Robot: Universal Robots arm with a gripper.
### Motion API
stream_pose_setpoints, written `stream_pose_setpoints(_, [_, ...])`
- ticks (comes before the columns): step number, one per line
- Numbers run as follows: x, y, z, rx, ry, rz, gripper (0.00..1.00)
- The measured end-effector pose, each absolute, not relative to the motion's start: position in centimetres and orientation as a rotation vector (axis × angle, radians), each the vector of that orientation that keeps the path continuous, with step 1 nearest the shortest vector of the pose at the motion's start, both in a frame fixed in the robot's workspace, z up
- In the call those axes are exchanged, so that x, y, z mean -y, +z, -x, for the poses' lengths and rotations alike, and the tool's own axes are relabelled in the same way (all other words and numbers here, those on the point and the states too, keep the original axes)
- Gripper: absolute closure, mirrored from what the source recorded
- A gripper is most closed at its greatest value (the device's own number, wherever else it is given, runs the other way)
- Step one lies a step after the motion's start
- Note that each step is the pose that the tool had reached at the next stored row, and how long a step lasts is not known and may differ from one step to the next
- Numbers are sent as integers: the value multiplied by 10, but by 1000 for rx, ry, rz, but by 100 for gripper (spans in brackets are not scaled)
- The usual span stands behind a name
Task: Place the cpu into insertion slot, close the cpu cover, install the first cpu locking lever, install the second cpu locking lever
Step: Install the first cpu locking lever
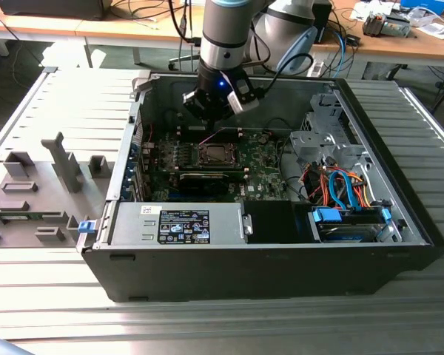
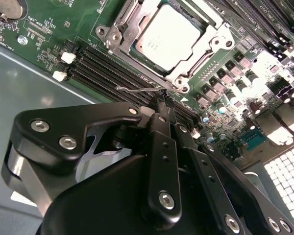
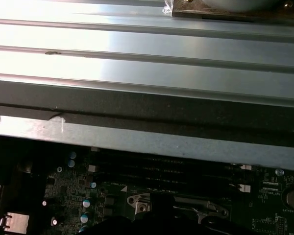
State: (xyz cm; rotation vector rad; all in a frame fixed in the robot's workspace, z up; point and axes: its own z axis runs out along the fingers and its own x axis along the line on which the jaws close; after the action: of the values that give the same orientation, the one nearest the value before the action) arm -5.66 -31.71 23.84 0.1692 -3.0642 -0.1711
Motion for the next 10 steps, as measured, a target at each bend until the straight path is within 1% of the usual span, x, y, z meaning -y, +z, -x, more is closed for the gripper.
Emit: stream_pose_setpoints(10, [317,235,57,3064,-171,-169,89])
